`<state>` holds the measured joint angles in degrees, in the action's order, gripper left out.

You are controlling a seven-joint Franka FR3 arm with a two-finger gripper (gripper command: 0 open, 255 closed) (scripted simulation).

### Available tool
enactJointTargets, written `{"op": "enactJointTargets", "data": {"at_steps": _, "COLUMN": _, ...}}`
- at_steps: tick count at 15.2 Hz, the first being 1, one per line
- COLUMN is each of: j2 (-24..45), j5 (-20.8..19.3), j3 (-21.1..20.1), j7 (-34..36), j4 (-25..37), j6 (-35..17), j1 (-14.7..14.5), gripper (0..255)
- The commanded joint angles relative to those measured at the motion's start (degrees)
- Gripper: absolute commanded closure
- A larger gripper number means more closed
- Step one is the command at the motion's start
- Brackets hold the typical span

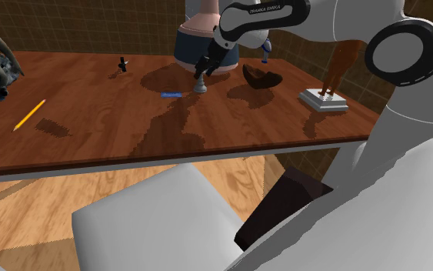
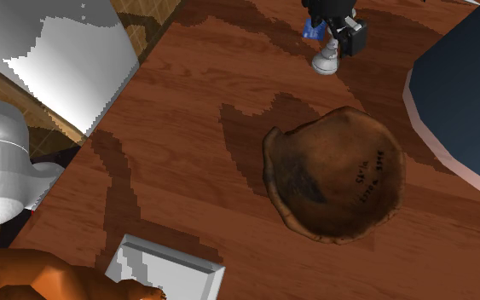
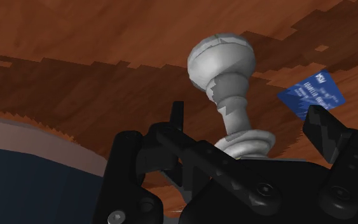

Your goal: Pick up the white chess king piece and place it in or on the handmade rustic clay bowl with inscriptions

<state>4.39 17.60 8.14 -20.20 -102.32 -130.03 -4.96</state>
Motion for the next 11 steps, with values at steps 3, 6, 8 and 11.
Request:
{"op": "enactJointTargets", "data": {"at_steps": 3, "j2": 0.01, "j5": 0.0, "j3": 0.0, "j7": 0.0, "j4": 0.01, "j6": 0.0, "j1": 0.0, "gripper": 255}}
{"op": "enactJointTargets", "data": {"at_steps": 6, "j2": 0.0, "j5": 0.0, "j3": 0.0, "j7": 0.01, "j4": 0.01, "j6": 0.0, "j1": -0.01, "gripper": 255}}
{"op": "enactJointTargets", "data": {"at_steps": 8, "j2": 0.04, "j5": 0.0, "j3": 0.0, "j7": 0.0, "j4": 0.05, "j6": 0.0, "j1": 0.0, "gripper": 255}}
{"op": "enactJointTargets", "data": {"at_steps": 11, "j2": 0.02, "j5": -0.02, "j3": -0.01, "j7": 0.04, "j4": 0.07, "j6": 0.04, "j1": -0.01, "gripper": 255}}
